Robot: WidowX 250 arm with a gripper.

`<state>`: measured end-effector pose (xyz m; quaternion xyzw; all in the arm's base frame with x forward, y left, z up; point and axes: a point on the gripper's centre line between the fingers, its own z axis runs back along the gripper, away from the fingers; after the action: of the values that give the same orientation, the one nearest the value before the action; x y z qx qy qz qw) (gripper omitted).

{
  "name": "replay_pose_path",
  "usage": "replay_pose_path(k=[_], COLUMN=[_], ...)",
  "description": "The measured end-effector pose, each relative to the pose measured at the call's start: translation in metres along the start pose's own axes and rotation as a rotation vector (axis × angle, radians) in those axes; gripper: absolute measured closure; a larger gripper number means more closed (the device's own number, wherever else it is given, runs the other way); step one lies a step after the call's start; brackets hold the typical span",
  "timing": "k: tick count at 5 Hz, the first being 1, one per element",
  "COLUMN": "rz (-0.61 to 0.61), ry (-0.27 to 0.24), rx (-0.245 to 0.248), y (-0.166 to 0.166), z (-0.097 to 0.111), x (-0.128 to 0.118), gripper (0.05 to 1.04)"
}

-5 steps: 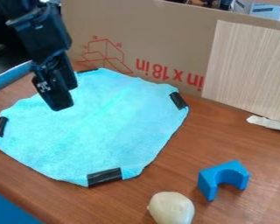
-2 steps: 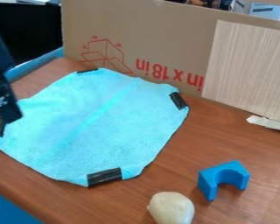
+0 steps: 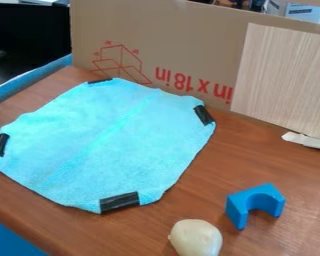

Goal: Fold the top left of cloth to bottom right

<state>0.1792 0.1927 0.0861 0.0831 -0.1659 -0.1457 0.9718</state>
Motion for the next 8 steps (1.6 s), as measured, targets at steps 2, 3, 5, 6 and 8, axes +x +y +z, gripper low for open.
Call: replay_pose_path(k=[2, 3, 5, 6, 8], rz=[0.208, 0.273, 0.400, 0.484, 0.523], ry=[-0.216, -0.306, -0.379, -0.362, -0.338], rx=[0.033, 0.037, 0.073, 0.103, 0.085], y=[0.016, 0.022, 0.022, 0.028, 0.025], z=[-0.020, -0.020, -0.028, -0.043, -0.059], x=[-0.005, 0.000, -0.002, -0.010, -0.016], gripper=[0.084, 0.084, 0.084, 0.084, 0.084])
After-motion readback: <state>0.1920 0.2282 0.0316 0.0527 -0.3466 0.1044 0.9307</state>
